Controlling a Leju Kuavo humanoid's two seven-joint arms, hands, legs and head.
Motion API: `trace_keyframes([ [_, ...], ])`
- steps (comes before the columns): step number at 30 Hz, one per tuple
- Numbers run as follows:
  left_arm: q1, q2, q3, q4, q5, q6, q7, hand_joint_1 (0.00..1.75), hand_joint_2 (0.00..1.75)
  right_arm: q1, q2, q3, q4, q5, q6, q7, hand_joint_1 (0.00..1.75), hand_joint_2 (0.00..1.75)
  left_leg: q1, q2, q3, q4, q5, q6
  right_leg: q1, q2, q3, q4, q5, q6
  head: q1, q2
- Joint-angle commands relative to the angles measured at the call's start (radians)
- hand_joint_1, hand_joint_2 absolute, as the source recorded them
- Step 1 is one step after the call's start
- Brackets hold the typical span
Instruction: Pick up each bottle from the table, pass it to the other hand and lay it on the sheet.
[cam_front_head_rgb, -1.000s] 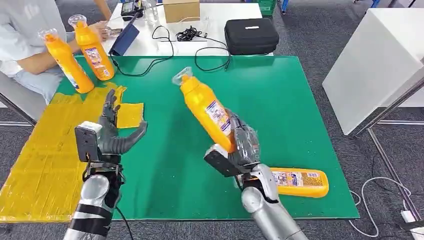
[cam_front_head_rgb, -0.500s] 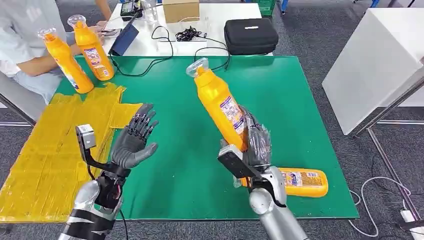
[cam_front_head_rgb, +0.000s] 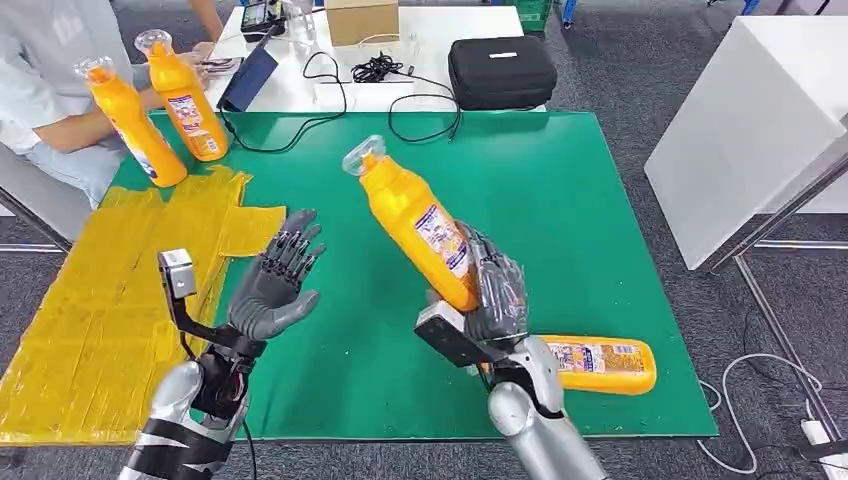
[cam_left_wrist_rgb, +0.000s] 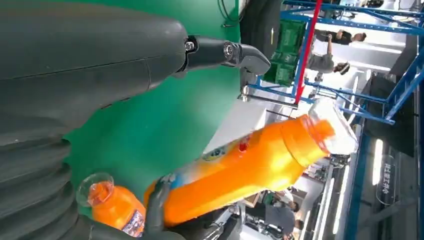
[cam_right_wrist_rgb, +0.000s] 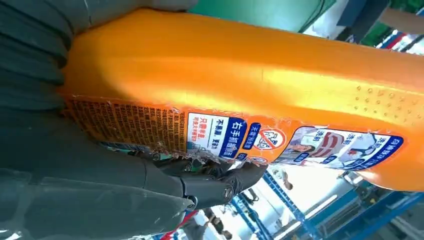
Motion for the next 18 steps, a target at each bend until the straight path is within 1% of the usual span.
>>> trace_keyframes([
  [1, -0.046, 0.023, -0.038, 0.048, 0.022, 0.018, 0.013, 0.0, 1.75, -0.065, 0.038, 0.13, 0.163, 0.072, -0.016, 0.001, 1.69, 1.75, 0.001, 0.002, 0.007, -0.001, -0.003, -0.002, 0.002, 0.001, 0.006, -0.001, -0.002, -0.002, 0.0, 0.0],
  [2, -0.049, 0.022, -0.039, 0.051, 0.024, 0.019, 0.014, 0.0, 1.75, -0.066, 0.043, 0.143, 0.173, 0.078, -0.02, -0.001, 1.71, 1.75, 0.001, 0.002, 0.005, -0.001, -0.002, -0.001, 0.001, 0.001, 0.005, -0.001, -0.001, -0.001, 0.0, 0.0],
  [3, -0.054, 0.021, -0.041, 0.057, 0.027, 0.021, 0.014, 0.0, 1.75, -0.07, 0.049, 0.161, 0.19, 0.085, -0.023, -0.004, 1.71, 1.75, 0.001, 0.002, 0.007, -0.001, -0.003, -0.002, 0.002, 0.001, 0.006, 0.0, -0.002, -0.002, 0.0, 0.0],
  [4, -0.058, 0.022, -0.042, 0.06, 0.03, 0.022, 0.015, 0.0, 1.75, -0.074, 0.053, 0.176, 0.202, 0.086, -0.027, -0.009, 1.71, 1.75, 0.001, 0.002, 0.005, -0.001, -0.001, -0.001, 0.001, 0.001, 0.004, 0.0, -0.001, -0.001, 0.0, 0.0],
  [5, -0.065, 0.022, -0.045, 0.067, 0.031, 0.024, 0.015, 0.0, 1.75, -0.078, 0.059, 0.197, 0.217, 0.089, -0.032, -0.015, 1.64, 1.75, 0.001, 0.002, 0.006, -0.001, -0.002, -0.001, 0.002, 0.0, 0.006, -0.001, -0.002, -0.001, 0.0, 0.0],
  [6, -0.065, 0.022, -0.045, 0.067, 0.031, 0.024, 0.015, 0.0, 1.75, -0.078, 0.059, 0.197, 0.217, 0.089, -0.032, -0.015, 1.64, 1.75, 0.001, 0.001, 0.003, -0.001, -0.001, -0.001, 0.001, 0.0, 0.003, -0.001, -0.001, -0.001, 0.0, 0.0],
  [7, -0.067, 0.021, -0.045, 0.068, 0.031, 0.025, 0.016, 0.0, 1.75, -0.077, 0.061, 0.199, 0.218, 0.091, -0.035, -0.014, 1.64, 1.75, 0.001, 0.001, 0.006, -0.001, -0.002, -0.001, 0.001, 0.0, 0.005, -0.001, -0.002, -0.001, 0.0, 0.0],
  [8, -0.07, 0.02, -0.046, 0.073, 0.033, 0.026, 0.016, 0.0, 1.75, -0.081, 0.062, 0.207, 0.228, 0.094, -0.036, -0.014, 1.64, 1.75, 0.001, 0.0, 0.004, -0.001, -0.001, -0.001, 0.001, 0.0, 0.004, -0.001, -0.001, -0.001, 0.0, 0.0],
  [9, -0.072, 0.02, -0.047, 0.076, 0.036, 0.027, 0.017, 0.0, 1.75, -0.085, 0.064, 0.219, 0.236, 0.092, -0.035, -0.019, 1.66, 1.75, 0.001, 0.0, 0.006, -0.001, -0.002, -0.001, 0.001, -0.001, 0.005, -0.001, -0.002, -0.001, 0.0, 0.0],
  [11, -0.077, 0.019, -0.047, 0.089, 0.045, 0.031, 0.02, 0.0, 1.75, -0.091, 0.072, 0.242, 0.25, 0.095, -0.041, -0.025, 1.64, 1.75, 0.001, 0.001, 0.006, -0.001, -0.002, -0.001, 0.001, -0.001, 0.006, -0.001, -0.002, -0.001, 0.0, 0.0],
  [12, -0.078, 0.019, -0.047, 0.093, 0.047, 0.033, 0.02, 0.0, 1.75, -0.093, 0.075, 0.249, 0.255, 0.093, -0.043, -0.026, 1.64, 1.75, 0.0, 0.0, 0.004, -0.001, -0.001, -0.001, 0.001, 0.0, 0.004, -0.001, -0.001, -0.001, 0.0, 0.0],
  [13, -0.079, 0.018, -0.046, 0.098, 0.051, 0.034, 0.02, 0.0, 1.75, -0.095, 0.077, 0.257, 0.259, 0.092, -0.044, -0.028, 1.66, 1.75, 0.001, 0.001, 0.006, 0.0, -0.002, -0.001, 0.001, -0.001, 0.006, 0.0, -0.002, -0.001, 0.0, 0.0],
  [14, -0.08, 0.018, -0.046, 0.102, 0.053, 0.035, 0.021, 0.0, 1.75, -0.097, 0.078, 0.266, 0.263, 0.093, -0.045, -0.028, 1.64, 1.75, 0.0, 0.0, 0.004, -0.001, -0.001, -0.001, 0.0, -0.001, 0.003, -0.001, -0.001, -0.001, 0.0, 0.0],
  [15, -0.082, 0.018, -0.045, 0.106, 0.057, 0.036, 0.021, 0.0, 1.75, -0.098, 0.079, 0.272, 0.266, 0.093, -0.047, -0.028, 1.66, 1.75, 0.001, 0.0, 0.006, -0.001, -0.002, -0.001, 0.001, -0.001, 0.006, -0.001, -0.002, -0.001, 0.0, 0.0],
  [16, -0.082, 0.018, -0.045, 0.106, 0.057, 0.036, 0.021, 0.0, 1.75, -0.098, 0.079, 0.272, 0.266, 0.093, -0.047, -0.028, 1.66, 1.75, 0.0, 0.0, 0.003, -0.001, 0.0, -0.001, 0.001, -0.001, 0.003, -0.001, -0.001, -0.001, 0.0, 0.0],
  [17, -0.082, 0.018, -0.045, 0.106, 0.057, 0.036, 0.021, 0.0, 1.75, -0.098, 0.079, 0.272, 0.266, 0.093, -0.047, -0.028, 1.66, 1.75, 0.001, 0.0, 0.006, -0.001, -0.001, -0.001, 0.001, -0.001, 0.005, -0.001, -0.002, -0.001, 0.0, 0.0],
  [18, -0.082, 0.018, -0.045, 0.106, 0.057, 0.036, 0.021, 0.0, 1.75, -0.098, 0.079, 0.272, 0.266, 0.093, -0.047, -0.028, 1.66, 1.75, 0.001, -0.001, 0.004, -0.001, -0.001, -0.001, 0.001, -0.001, 0.004, -0.001, -0.001, -0.001, 0.0, 0.0],
])
